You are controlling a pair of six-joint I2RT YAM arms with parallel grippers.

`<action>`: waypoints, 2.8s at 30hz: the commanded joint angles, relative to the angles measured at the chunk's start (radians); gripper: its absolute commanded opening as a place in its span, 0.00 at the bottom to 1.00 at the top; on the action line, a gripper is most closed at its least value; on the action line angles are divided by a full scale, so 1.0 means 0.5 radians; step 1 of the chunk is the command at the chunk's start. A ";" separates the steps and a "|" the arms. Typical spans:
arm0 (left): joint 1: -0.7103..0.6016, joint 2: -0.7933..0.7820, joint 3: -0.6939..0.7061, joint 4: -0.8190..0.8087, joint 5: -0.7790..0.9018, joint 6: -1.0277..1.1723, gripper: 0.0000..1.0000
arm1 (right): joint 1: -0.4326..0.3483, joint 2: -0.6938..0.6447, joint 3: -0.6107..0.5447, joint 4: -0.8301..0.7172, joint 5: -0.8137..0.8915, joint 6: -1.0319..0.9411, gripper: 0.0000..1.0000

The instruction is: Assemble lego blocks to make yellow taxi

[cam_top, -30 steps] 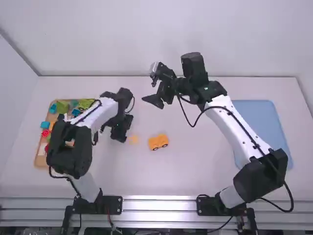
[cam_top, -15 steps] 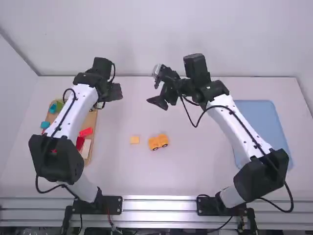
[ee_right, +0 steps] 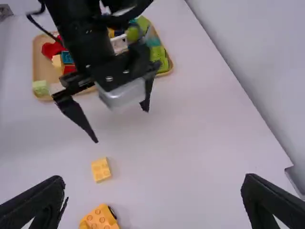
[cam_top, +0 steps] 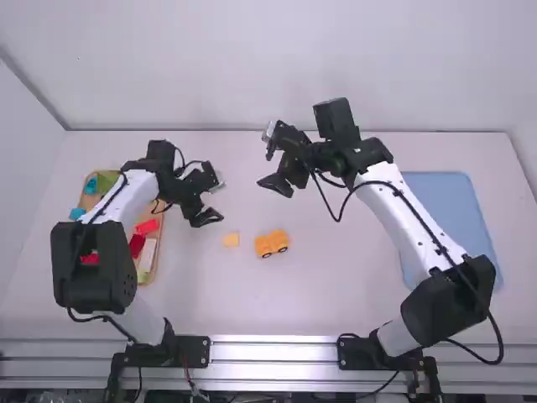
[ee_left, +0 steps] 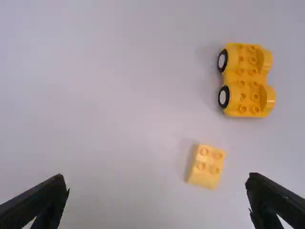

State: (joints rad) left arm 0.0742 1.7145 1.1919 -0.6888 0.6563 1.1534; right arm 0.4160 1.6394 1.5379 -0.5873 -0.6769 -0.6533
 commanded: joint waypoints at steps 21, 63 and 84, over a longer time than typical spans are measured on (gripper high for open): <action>0.127 0.433 -0.943 1.242 0.804 0.486 0.98 | 0.031 -0.046 0.063 -0.087 -0.011 -0.004 0.99; 0.066 0.438 -0.946 1.237 0.547 0.500 0.42 | -0.025 -0.046 0.064 -0.219 0.040 -0.124 0.99; -0.047 -0.194 -0.845 0.875 0.544 0.251 0.09 | -0.320 0.050 -0.468 -0.146 -0.334 -0.935 0.99</action>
State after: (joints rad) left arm 0.0742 1.6878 0.7547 -0.2379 0.9287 1.3075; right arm 0.2756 1.6409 1.3735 -0.6716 -0.7712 -1.0695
